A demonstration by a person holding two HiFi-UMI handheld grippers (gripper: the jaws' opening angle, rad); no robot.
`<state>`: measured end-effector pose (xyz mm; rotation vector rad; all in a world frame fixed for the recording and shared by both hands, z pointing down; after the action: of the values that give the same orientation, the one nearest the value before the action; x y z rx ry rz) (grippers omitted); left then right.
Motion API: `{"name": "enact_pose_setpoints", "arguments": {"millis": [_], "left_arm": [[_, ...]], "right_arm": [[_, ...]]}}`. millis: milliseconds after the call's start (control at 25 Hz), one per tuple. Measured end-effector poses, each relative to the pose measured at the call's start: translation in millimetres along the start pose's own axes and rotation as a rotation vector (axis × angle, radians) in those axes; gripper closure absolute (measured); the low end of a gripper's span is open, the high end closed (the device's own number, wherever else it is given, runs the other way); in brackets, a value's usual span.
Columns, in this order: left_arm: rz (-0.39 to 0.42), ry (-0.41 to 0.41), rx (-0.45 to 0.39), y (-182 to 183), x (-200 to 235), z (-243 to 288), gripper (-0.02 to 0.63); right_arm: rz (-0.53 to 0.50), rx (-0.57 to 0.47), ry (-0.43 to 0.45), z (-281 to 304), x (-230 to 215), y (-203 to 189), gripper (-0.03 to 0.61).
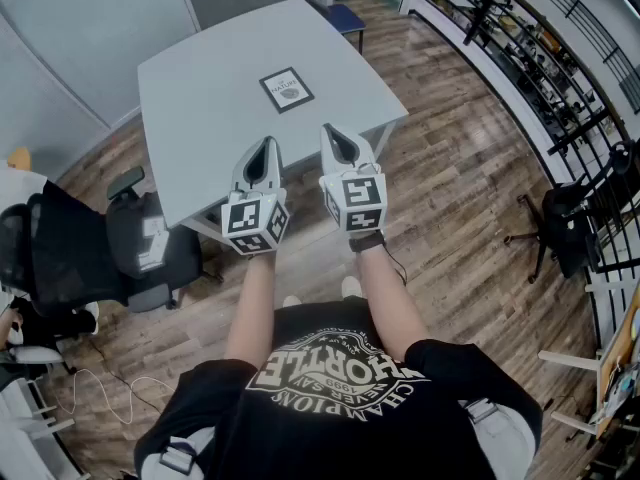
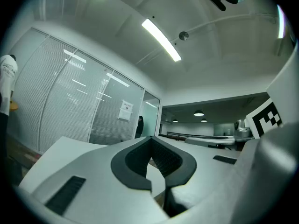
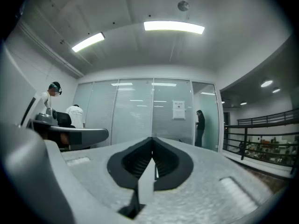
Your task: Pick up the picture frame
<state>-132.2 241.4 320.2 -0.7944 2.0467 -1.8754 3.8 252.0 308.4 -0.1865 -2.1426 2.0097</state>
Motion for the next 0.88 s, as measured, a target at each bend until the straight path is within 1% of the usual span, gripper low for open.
{"name": "enact_pose_setpoints", "arguments": {"millis": [120, 320, 520, 640, 760, 880], "left_arm": [[0.006, 0.022, 0.008, -6.4, -12.9, 10.6, 0.609], [0.011, 0.066, 0.040, -16.9, -40.9, 34.6, 0.609], [0.029, 0.105, 0.026, -17.4, -72.0, 56.8, 0.607], [0.047, 0.134, 0.012, -16.3, -89.3, 69.2, 0.607], [0.063, 0.148, 0.008, -21.3, -102.1, 76.2, 0.607], [0.073, 0.178, 0.030, -30.3, -109.2, 78.7, 0.607]], "right_arm": [[0.019, 0.033, -0.027, 0.1, -18.7, -3.1, 0.580], [0.035, 0.020, 0.029, -0.8, -50.4, -1.6, 0.578], [0.042, 0.000, 0.084, -3.1, -89.6, 3.5, 0.578], [0.056, -0.015, 0.100, -4.0, -115.6, 6.3, 0.578], [0.077, -0.008, 0.113, -3.3, -134.3, -0.2, 0.578], [0.101, 0.004, 0.134, -4.4, -145.6, -9.3, 0.578]]}}
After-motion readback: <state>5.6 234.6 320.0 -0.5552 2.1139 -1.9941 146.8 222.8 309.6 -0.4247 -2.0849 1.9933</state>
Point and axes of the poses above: the fingertips, and each gripper's own axes: z forward along the fingers, x to its left, y out of its top, the point moved 4 cm from there along -z, backward along the fingers, and after that the axes turned 4 degrees about -x, right-handed, at the moved point
